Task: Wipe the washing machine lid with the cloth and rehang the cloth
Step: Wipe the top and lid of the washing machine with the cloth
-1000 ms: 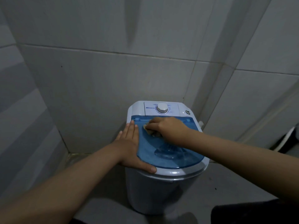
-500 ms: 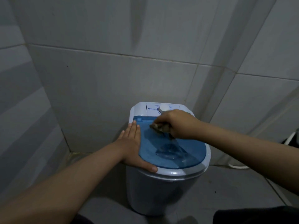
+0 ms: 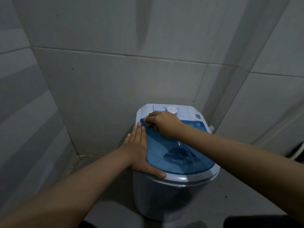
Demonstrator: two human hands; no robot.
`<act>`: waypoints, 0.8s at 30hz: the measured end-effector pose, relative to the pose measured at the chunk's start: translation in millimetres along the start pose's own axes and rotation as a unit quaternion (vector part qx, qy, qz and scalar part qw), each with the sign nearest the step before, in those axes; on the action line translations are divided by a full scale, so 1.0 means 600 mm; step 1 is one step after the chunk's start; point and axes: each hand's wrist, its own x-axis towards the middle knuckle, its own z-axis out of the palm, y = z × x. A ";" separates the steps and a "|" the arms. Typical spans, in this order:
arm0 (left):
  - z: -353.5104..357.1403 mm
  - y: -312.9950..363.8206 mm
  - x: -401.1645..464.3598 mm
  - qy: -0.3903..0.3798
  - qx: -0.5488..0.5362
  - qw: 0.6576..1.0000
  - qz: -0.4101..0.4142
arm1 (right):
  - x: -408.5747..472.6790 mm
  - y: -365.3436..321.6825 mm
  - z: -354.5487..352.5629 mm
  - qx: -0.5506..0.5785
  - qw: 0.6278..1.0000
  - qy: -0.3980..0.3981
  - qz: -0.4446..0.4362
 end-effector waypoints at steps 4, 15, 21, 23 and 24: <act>0.000 0.004 -0.005 0.001 0.007 0.999 -0.044 | -0.031 -0.011 -0.002 0.032 0.999 0.011 -0.028; -0.003 0.013 -0.018 -0.016 0.000 0.997 -0.078 | -0.143 -0.044 -0.018 0.075 0.988 -0.028 -0.133; -0.001 0.012 -0.019 -0.008 0.001 0.997 -0.075 | -0.190 -0.039 -0.038 0.092 0.981 -0.095 -0.141; 0.001 0.010 -0.020 -0.002 0.001 0.998 -0.066 | -0.199 -0.034 -0.049 0.091 0.979 -0.127 -0.133; 0.002 0.009 -0.020 0.003 0.001 0.998 -0.059 | -0.200 -0.032 -0.056 0.084 0.978 -0.145 -0.127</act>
